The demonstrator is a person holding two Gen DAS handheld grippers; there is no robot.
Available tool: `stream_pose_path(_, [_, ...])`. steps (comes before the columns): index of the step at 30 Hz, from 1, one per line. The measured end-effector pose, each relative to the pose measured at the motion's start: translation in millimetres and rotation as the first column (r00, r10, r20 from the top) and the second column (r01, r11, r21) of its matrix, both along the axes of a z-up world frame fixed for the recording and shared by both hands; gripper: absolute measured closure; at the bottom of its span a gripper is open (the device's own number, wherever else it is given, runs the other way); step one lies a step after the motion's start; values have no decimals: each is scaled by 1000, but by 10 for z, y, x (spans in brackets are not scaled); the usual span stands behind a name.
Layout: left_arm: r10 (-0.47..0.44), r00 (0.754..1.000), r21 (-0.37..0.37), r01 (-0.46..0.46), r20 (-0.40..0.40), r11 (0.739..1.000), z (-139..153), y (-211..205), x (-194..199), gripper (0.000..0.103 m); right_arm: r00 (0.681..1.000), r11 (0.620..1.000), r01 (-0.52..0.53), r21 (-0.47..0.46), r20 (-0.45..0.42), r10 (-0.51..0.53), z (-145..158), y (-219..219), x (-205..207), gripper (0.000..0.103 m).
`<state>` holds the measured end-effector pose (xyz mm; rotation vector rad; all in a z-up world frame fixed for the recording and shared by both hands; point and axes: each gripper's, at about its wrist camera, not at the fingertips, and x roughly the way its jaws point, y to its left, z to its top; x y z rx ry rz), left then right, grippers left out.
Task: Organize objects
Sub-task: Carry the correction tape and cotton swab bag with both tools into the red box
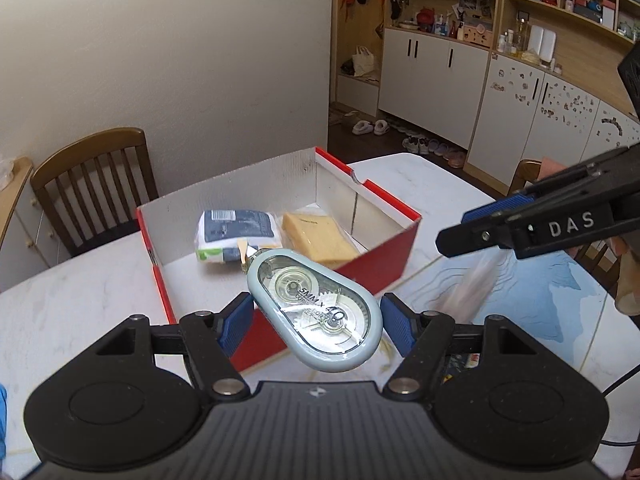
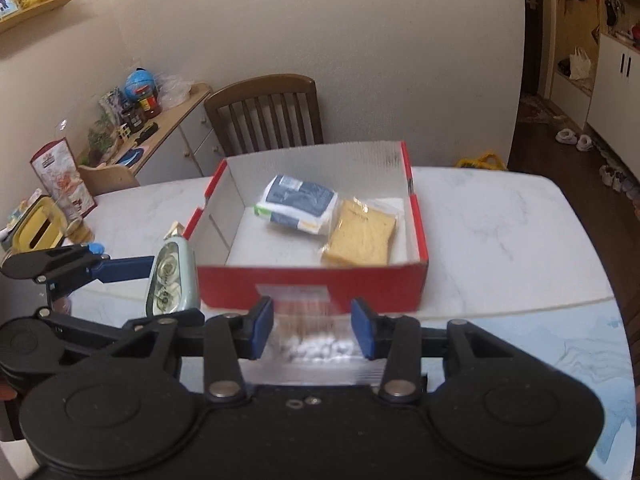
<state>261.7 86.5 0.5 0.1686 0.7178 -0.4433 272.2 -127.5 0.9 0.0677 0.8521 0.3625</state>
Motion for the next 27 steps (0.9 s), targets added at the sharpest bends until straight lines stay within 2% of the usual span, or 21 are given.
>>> stream_pose_path(4, [-5,1000,15,5,-9,1000,-29,36,187,33,1000,1000,-2,-10,0,2,-4,107,190,78])
stream_pose_path(8, [0,1000,3,0,-28,1000,-64,130,314,33,1000,1000,7,-10,-28,-7,-22,122,342,76])
stream_pose_path(11, [-11,1000,23,11,-27,1000,-111,145,327,33,995,1000,-3,6,-98,3,-163,101,363,70])
stream_pose_path(14, [-22,999,22,23,-35,999,-162,145,332,33,990,1000,1,-25,-143,-4,-375,113,359,63])
stream_pose_path(17, [-36,999,27,37,-37,999,-200,133,329,33,986,999,-6,-48,-165,-2,-580,154,372,36])
stream_pose_path(22, [-53,998,36,54,-37,998,-249,139,303,34,979,994,-63,-92,-197,44,-906,305,423,35])
stream_pose_path(27, [-51,998,38,53,-48,998,-294,167,289,33,971,986,-80,-147,-236,44,-1211,426,490,37])
